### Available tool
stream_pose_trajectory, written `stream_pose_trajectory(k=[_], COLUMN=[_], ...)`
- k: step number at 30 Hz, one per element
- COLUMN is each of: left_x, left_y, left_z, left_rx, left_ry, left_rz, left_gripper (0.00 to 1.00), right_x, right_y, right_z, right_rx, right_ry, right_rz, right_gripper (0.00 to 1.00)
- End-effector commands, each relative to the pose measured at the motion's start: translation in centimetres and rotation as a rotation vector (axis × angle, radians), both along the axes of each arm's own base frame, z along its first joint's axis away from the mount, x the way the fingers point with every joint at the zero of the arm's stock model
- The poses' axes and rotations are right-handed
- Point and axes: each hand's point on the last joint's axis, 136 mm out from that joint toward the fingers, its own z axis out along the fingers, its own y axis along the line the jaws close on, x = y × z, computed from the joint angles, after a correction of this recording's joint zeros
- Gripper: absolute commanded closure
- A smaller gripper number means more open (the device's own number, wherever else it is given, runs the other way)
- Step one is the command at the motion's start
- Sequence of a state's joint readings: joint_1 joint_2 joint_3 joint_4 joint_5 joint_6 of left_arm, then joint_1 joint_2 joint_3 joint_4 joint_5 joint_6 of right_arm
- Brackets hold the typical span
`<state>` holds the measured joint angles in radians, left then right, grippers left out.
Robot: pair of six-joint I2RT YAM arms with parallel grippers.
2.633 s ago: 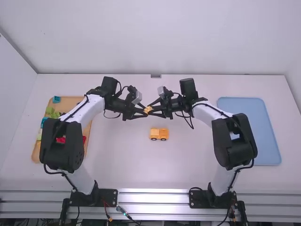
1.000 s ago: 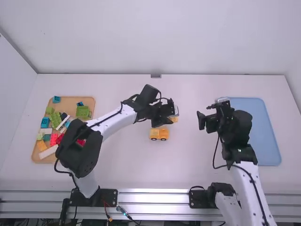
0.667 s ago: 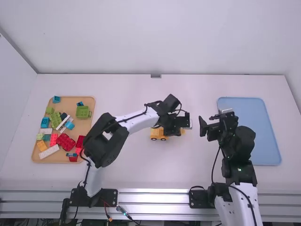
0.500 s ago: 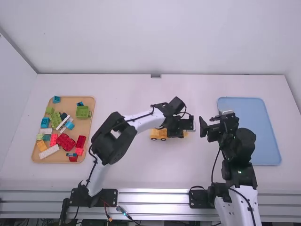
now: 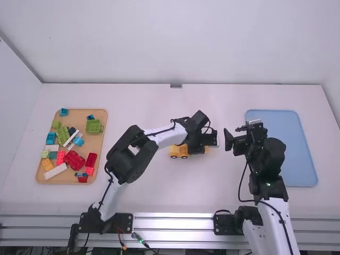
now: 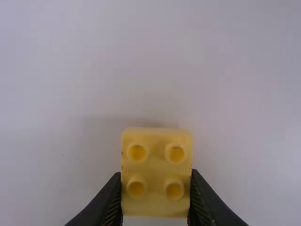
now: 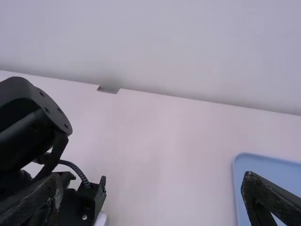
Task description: Assemble lego blocks to make yellow taxi
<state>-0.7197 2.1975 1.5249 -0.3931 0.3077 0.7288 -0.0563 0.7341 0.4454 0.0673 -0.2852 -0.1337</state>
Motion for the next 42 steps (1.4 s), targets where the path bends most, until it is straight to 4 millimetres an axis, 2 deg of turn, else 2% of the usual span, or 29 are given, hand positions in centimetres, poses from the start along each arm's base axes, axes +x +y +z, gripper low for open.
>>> stream_pose_trajectory(k=[1, 2, 3, 8, 9, 10, 11, 12, 17, 22, 25, 26, 27, 31, 35, 39, 42], left_x=[0.3, 0.3, 0.0, -0.1, 0.0, -0.1, 0.0, 0.0, 0.7, 1.5, 2.2, 2.3, 3.0, 3.5, 3.2, 3.7, 4.0], left_y=[0.6, 0.6, 0.5, 0.7, 0.7, 0.4, 0.3, 0.3, 0.3, 0.5, 1.4, 1.5, 2.7, 5.5, 8.8, 12.1, 14.5], left_z=[-0.4, -0.5, -0.6, -0.8, -0.7, -0.6, -0.6, -0.5, 1.2, 5.0, 7.9, 8.2, 9.5, 11.2, 12.5, 12.8, 12.7], left_rx=[0.01, 0.01, 0.011, 0.008, 0.008, 0.002, 0.0, -0.001, 0.001, -0.027, -0.079, -0.085, -0.11, -0.153, -0.243, -0.307, -0.357], left_ry=[0.0, 0.0, 0.002, 0.011, 0.009, 0.002, -0.001, -0.001, 0.004, -0.002, -0.015, -0.016, -0.023, -0.01, 0.03, 0.028, 0.011], left_rz=[0.02, 0.02, 0.015, 0.015, 0.016, 0.011, 0.011, 0.011, 0.021, 0.032, 0.04, 0.043, 0.067, 0.072, 0.052, 0.111, 0.188], left_gripper=[0.7, 0.68, 0.62, 0.55, 0.5, 0.34, 0.11, 0.0, 0.01, 0.01, 0.01, 0.01, 0.01, 0.01, 0.01, 0.01, 0.01], right_x=[0.1, 0.1, 0.2, 0.2, 0.2, 0.2, 0.2, 0.2, 0.2, 0.3, 0.6, 0.7, 0.9, 1.8, 2.8, 3.3, 4.1], right_y=[0.2, 0.2, 0.2, 0.2, 0.2, 0.2, 0.2, 0.2, 0.2, 0.1, 0.1, 0.1, 0.1, 0.3, 2.4, 4.6, 5.3], right_z=[-0.7, -0.7, -0.7, -0.6, -0.6, -0.6, -0.6, -0.6, -0.5, -0.5, -0.8, -0.9, -1.2, -1.5, -2.2, -3.4, -4.7], right_rx=[0.008, 0.008, 0.009, 0.008, 0.009, 0.008, 0.006, 0.005, 0.003, -0.039, -0.051, -0.051, -0.073, -0.102, -0.221, -0.37, -0.47], right_ry=[0.02, 0.021, 0.023, 0.02, 0.02, 0.02, 0.02, 0.019, 0.014, 0.003, 0.007, 0.01, 0.016, 0.073, 0.179, 0.279, 0.389], right_rz=[0.007, 0.007, 0.008, 0.008, 0.007, 0.008, 0.008, 0.009, 0.006, 0.018, 0.023, 0.023, 0.036, 0.059, 0.185, 0.333, 0.382], right_gripper=[0.01, 0.01, 0.01, 0.01, 0.01, 0.01, 0.01, 0.01, 0.01, 0.01, 0.01, 0.01, 0.01, 0.01, 0.01, 0.01, 0.01])
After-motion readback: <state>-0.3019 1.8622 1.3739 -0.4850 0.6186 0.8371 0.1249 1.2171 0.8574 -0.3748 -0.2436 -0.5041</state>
